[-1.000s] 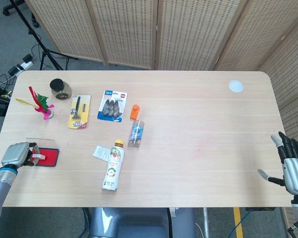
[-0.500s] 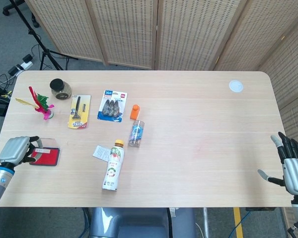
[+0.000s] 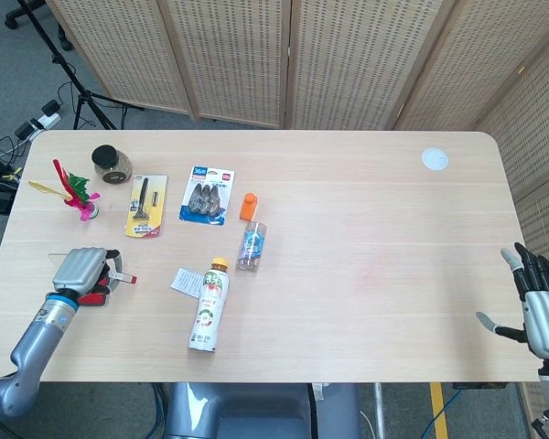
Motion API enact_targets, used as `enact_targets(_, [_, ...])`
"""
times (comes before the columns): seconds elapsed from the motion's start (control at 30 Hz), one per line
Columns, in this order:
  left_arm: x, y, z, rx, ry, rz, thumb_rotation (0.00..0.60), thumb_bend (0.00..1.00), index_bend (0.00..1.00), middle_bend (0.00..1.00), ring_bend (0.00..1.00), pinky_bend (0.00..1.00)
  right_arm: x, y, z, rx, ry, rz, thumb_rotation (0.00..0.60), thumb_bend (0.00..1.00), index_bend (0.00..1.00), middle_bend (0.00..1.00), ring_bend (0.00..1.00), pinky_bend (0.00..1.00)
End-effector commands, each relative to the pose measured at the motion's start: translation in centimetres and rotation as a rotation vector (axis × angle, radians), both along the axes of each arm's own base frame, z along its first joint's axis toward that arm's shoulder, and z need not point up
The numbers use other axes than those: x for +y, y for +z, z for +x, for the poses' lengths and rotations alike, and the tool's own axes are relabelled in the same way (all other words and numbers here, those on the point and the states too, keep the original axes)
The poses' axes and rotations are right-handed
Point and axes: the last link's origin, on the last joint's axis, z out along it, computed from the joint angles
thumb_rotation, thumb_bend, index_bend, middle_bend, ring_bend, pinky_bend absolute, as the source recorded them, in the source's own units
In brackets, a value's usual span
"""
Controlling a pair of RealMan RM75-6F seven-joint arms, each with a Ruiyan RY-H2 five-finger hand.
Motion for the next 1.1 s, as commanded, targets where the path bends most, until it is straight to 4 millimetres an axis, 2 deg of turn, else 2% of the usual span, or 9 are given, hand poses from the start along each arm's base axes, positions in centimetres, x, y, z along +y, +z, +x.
enact_targets(0.03, [0.3,-1.1,-0.1,0.008,0.015,-0.010,0.600,0.39,0.66,1.00,0.91,0.93,0.0,0.0,-0.1,-0.002,-0.003,0.000,0.600,0.00,0.00,0.00,0.00,0.00])
enact_targets(0.43, [0.6,-2.6,-0.6,0.027,0.034,-0.030,0.600,0.39,0.66,1.00,0.91,0.93,-0.2,0.0,-0.3,-0.005,-0.010,0.004,0.600,0.00,0.00,0.00,0.00,0.00])
enact_targets(1.1, [0.6,-3.0,-0.6,0.056,0.026,-0.027,0.600,0.36,0.65,1.00,0.91,0.93,-0.2,0.1,-0.3,-0.011,-0.009,0.004,0.600,0.00,0.00,0.00,0.00,0.00])
